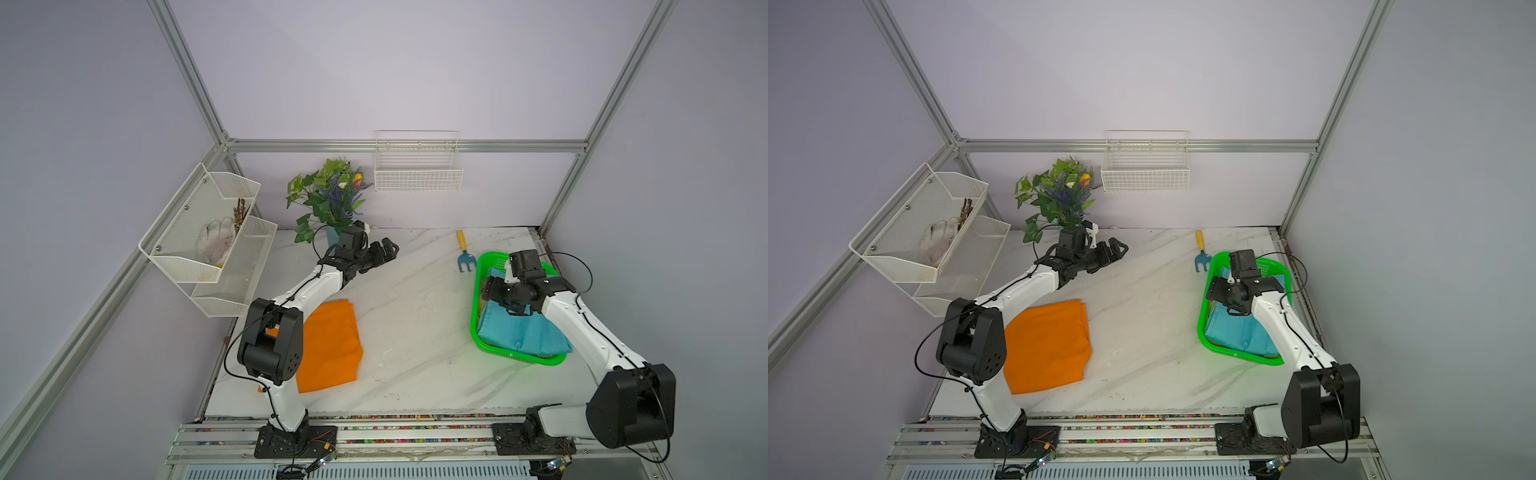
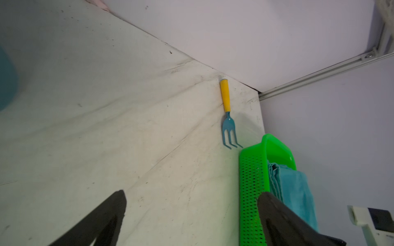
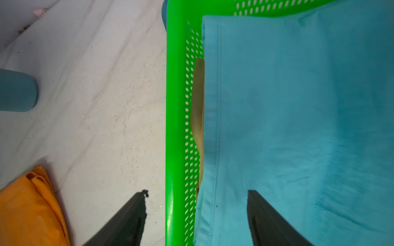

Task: Put the folded long pants in the basket
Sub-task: Move the basket to the center of the board.

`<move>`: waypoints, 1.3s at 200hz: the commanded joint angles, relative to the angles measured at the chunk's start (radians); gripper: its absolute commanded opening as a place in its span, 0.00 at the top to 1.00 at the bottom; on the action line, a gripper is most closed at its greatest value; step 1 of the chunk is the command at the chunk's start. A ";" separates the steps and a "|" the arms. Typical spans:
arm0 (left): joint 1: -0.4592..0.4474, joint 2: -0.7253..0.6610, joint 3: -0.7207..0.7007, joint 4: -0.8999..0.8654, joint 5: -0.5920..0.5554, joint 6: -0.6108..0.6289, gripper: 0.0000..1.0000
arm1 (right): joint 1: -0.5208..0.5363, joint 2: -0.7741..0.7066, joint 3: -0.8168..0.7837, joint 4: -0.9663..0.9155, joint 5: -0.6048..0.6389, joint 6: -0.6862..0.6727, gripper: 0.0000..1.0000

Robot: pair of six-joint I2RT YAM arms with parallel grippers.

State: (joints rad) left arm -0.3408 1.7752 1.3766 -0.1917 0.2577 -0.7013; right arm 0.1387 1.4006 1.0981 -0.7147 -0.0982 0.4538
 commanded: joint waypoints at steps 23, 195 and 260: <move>-0.033 -0.291 -0.144 -0.193 -0.262 0.238 0.00 | 0.069 0.130 0.001 0.106 0.009 0.049 0.20; 0.068 -0.546 -0.362 -0.451 -0.605 0.073 0.00 | 0.314 0.503 0.319 0.135 -0.068 0.083 0.77; 0.068 -0.603 -0.485 -0.547 -0.559 -0.013 0.00 | 0.319 0.429 0.411 0.042 0.092 0.046 0.28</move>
State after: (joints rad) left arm -0.2760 1.2148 0.9371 -0.6930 -0.3191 -0.6453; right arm 0.4473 1.8980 1.4662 -0.6731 -0.0528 0.5217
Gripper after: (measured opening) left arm 0.997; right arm 0.676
